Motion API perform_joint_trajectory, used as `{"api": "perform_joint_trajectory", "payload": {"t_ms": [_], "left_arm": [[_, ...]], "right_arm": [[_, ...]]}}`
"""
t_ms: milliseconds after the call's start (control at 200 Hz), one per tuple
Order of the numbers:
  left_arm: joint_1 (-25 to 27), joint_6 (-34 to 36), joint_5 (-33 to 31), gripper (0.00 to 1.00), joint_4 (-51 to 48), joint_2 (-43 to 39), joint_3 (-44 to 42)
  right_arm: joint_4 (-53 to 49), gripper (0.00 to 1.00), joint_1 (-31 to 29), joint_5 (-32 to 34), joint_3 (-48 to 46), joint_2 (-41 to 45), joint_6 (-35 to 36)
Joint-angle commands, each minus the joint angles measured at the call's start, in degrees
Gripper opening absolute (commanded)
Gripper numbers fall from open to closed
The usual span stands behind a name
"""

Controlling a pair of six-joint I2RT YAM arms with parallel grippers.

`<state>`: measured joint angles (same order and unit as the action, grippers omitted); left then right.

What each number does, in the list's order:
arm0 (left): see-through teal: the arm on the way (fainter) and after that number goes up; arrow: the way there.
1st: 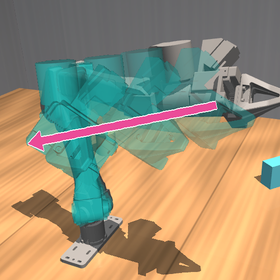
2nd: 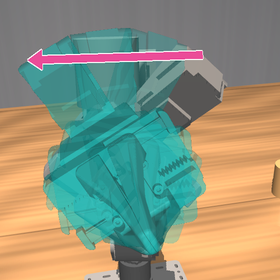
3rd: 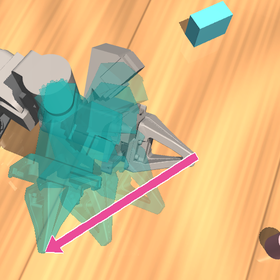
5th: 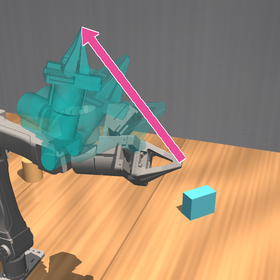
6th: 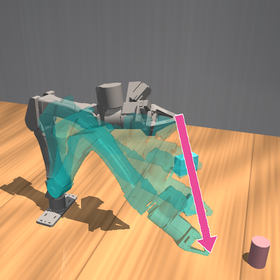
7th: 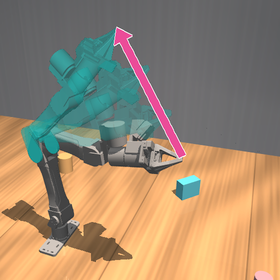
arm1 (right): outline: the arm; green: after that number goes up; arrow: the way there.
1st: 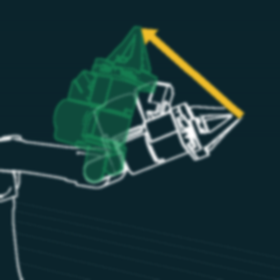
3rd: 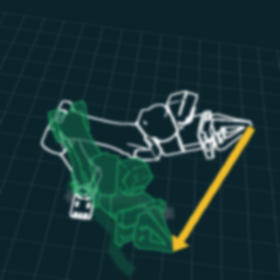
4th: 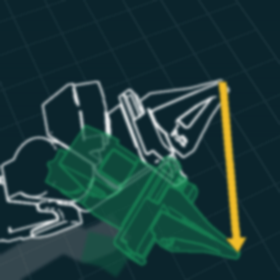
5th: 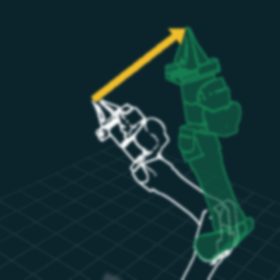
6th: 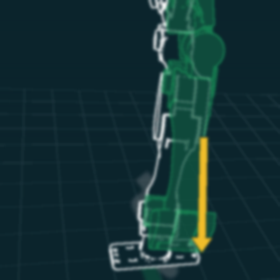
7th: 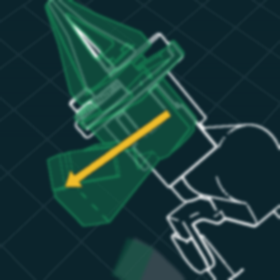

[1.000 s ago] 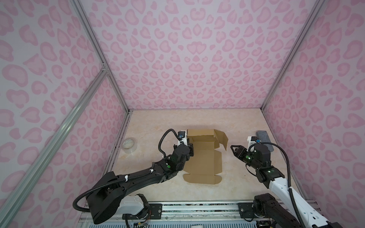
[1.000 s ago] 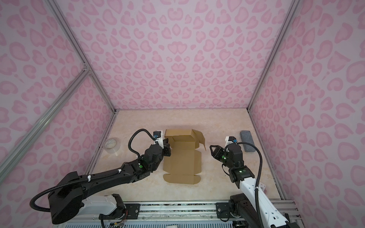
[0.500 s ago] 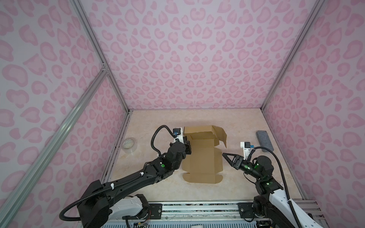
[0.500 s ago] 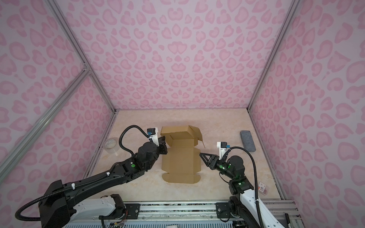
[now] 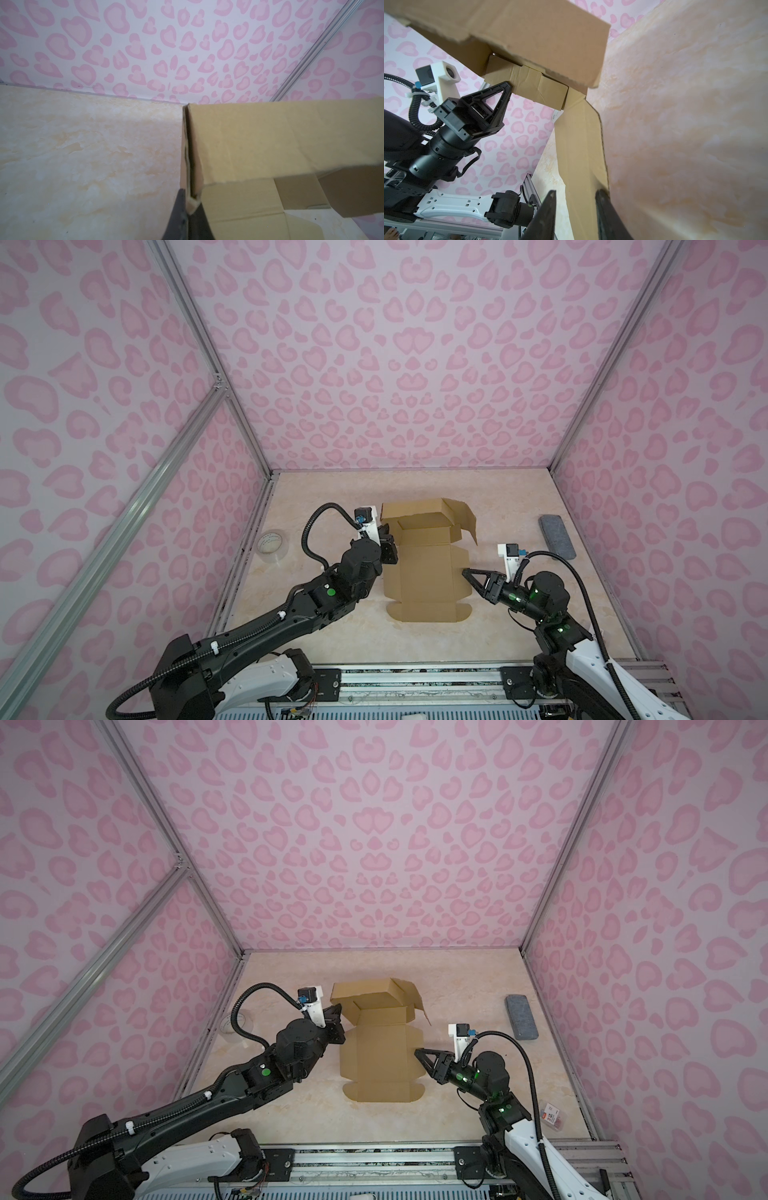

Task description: Fold the paper box

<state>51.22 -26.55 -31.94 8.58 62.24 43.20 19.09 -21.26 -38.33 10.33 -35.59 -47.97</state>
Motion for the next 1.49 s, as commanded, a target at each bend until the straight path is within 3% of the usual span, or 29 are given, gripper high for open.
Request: {"api": "perform_joint_trajectory", "payload": {"t_ms": [0,315,605,660,1095,1490], "left_arm": [[-0.07,-0.01,-0.39,0.02,0.0,-0.8,0.82],[-0.07,0.53,-1.26,0.02,-0.58,-1.59,1.36],[-0.07,-0.35,-0.41,0.02,-0.69,-1.86,1.37],[-0.07,-0.51,-0.23,0.02,-0.58,-1.94,1.36],[-0.07,-0.26,3.2,0.02,1.88,-5.27,-0.19],[-0.07,0.79,7.07,0.02,5.97,-8.33,-2.04]], "right_arm": [[-2.99,0.38,0.19,1.73,0.99,2.35,3.08],[-8.83,0.43,0.31,5.35,2.2,4.13,4.99],[2.62,0.43,0.08,1.16,-0.08,0.32,-0.13],[3.07,0.41,-0.01,1.31,-0.33,-0.31,-0.37],[14.51,0.0,-0.19,-1.39,-3.86,-3.1,-5.99],[25.8,0.0,-0.1,-5.83,-4.28,-9.25,-8.85]]}}
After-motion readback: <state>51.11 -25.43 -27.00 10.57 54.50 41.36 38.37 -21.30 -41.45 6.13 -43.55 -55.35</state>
